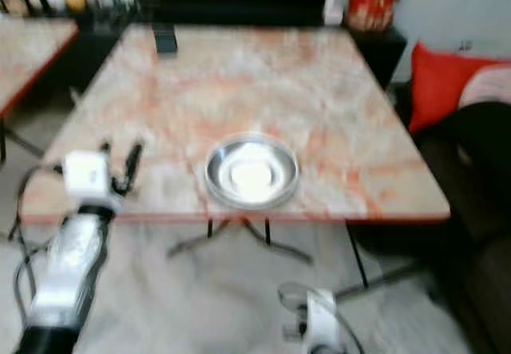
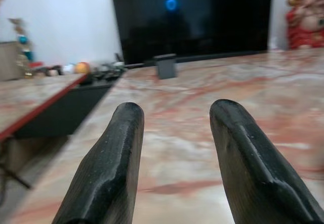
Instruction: Setting the table
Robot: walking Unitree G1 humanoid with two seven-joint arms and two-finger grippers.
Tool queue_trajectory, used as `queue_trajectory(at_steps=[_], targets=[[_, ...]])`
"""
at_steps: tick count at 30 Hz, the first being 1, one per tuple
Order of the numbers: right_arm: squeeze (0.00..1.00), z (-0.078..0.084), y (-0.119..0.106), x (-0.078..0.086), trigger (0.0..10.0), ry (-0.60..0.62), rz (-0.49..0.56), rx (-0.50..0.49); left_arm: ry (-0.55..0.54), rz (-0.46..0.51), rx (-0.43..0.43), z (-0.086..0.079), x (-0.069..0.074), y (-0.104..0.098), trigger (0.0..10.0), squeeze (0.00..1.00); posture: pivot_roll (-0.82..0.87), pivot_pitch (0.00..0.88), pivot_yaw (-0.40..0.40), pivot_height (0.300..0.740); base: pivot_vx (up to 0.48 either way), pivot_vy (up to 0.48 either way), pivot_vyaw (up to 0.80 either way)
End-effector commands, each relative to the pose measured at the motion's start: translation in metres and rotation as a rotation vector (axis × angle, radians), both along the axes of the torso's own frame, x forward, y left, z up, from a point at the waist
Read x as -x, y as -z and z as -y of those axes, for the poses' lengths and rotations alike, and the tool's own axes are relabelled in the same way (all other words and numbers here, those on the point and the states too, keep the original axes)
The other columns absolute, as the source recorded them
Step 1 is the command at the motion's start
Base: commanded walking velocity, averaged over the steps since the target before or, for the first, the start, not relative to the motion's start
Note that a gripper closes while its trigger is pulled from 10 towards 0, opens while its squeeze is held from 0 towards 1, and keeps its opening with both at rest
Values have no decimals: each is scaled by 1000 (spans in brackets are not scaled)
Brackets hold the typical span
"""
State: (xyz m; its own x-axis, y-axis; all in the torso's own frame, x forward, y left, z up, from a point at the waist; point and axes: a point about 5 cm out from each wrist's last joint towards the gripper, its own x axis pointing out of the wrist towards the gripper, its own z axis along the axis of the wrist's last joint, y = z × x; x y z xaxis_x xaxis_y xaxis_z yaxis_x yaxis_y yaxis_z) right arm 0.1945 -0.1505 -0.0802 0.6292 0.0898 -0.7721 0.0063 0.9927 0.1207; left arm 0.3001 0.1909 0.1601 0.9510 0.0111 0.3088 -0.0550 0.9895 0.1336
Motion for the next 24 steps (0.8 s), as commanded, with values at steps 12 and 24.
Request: queue_trajectory(at_steps=[12,24], targets=[[0,6,1,3,10000,12,-9,12,20,-2,5,4,-1,-2,10000,0,19,56,10,740,0,370,0],[0,7,1,2,10000,0,-5,21,13,7,15,5,-2,-4,10000,0,15,50,12,740,0,372,0]])
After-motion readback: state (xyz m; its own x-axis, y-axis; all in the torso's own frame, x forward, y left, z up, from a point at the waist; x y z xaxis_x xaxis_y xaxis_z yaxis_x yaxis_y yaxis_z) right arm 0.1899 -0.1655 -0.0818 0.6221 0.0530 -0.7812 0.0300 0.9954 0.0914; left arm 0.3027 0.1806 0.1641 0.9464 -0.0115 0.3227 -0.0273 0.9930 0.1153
